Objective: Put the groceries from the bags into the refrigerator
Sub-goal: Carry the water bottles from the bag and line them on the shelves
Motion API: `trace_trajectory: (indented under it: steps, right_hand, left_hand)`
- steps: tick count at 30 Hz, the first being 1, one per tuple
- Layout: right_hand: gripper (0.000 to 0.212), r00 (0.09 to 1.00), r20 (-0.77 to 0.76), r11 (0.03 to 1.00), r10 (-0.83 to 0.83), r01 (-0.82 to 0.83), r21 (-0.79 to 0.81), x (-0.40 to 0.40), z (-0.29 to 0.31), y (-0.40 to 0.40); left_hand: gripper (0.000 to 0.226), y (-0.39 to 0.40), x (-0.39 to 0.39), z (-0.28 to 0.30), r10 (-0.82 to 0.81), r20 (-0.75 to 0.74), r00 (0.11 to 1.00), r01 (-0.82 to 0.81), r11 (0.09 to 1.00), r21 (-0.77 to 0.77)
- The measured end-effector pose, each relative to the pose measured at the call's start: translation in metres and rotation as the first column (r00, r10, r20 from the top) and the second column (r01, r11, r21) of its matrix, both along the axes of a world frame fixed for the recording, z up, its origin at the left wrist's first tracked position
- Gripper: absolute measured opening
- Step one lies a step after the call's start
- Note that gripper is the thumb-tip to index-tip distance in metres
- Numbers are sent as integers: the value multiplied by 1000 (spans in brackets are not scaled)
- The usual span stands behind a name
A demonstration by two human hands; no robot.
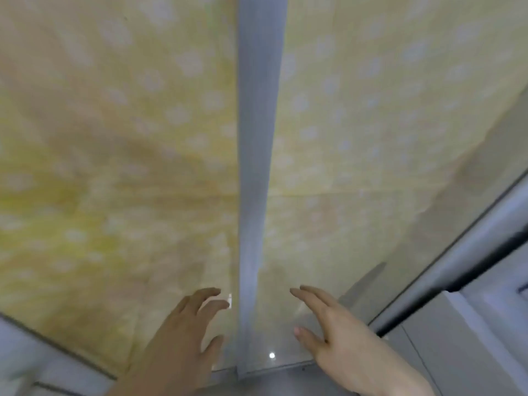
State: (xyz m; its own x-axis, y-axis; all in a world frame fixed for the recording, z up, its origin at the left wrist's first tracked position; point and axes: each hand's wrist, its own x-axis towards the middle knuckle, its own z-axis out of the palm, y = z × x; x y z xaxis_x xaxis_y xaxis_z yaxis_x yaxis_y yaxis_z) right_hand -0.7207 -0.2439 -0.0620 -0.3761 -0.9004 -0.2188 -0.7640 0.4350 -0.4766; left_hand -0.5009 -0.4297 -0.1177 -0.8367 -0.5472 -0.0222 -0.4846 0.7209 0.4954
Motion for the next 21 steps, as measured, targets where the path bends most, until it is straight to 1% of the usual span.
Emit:
trace_trajectory:
  steps: [1, 3, 7, 10, 15, 21]
  right_hand:
    - [62, 998, -3, 997, 70, -70, 21, 0, -5, -10]
    - [60, 979, -2, 978, 202, -201, 53, 8, -11, -32]
    - [58, 907, 42, 904, 419, -421, 75, 53, -5, -82]
    - [58, 822, 14, 820, 569, -569, 66, 100, 0, -113]
    - [58, 659, 40, 655, 751, -751, 80, 191, 1, -150]
    - [58, 501, 49, 501, 864, -865, 2, 323, -7, -171]
  left_hand:
    - [52, 1, 13, 0, 92, 31, 995, -92, 996, 5]
    - [51, 6, 43, 1, 252, 41, 967, -252, 968, -13]
    - [51, 24, 113, 14, 478, 13, 878, -478, 878, -23]
    - [53, 41, 168, 19, 619, -6, 785, -618, 784, -55]
    - [57, 79, 267, 16, 772, -14, 636, -770, 632, -86]
    - [58, 119, 388, 13, 895, -10, 446, -887, 440, -142]
